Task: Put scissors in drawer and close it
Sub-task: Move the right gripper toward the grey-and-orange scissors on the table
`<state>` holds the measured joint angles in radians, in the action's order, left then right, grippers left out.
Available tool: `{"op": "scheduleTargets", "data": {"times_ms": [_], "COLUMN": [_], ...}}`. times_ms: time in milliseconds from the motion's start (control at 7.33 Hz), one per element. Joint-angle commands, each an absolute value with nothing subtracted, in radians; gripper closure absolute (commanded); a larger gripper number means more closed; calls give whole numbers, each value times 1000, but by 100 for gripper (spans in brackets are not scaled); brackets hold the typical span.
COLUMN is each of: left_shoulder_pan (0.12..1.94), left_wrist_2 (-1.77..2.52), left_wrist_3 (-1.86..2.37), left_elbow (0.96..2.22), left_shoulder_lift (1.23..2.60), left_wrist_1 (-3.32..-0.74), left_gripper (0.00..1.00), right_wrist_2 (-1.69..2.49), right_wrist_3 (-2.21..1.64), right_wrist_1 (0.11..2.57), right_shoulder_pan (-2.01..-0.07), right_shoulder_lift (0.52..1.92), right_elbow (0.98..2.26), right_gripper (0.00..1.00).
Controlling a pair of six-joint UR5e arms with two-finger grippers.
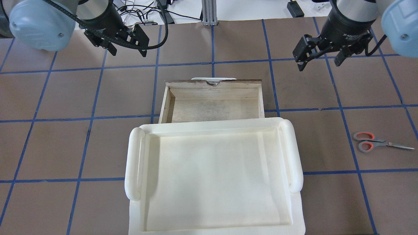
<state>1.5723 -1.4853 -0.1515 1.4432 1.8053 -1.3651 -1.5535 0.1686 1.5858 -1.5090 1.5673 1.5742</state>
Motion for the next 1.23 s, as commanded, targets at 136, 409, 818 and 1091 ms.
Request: {"op": "scheduleTargets", "data": {"times_ms": [136, 409, 818, 1091], "left_shoulder_pan": [1618, 1618, 1582, 1545], "left_wrist_2": [-1477, -1486, -1489, -1491], "left_wrist_3": [-137, -138, -141, -143], "left_elbow": [1339, 1335, 1351, 1353], "left_shoulder_lift": [1956, 1970, 1924, 1846], "left_wrist_1": [-1345, -1347, -1414, -1526], "left_gripper": [0, 0, 0, 0], "right_wrist_2": [-1562, -1563, -1565, -1598], "right_wrist_3": [475, 799, 1336, 1687], "right_wrist_1": [1488, 1544, 1745, 1999], "right_shoulder_pan": [-1459, -1317, -1068, -950], "right_shoulder_lift": [1513, 1511, 1494, 1387], "right_elbow": [1595, 1730, 1906, 1962], "right_gripper": [0, 0, 0, 0]}}
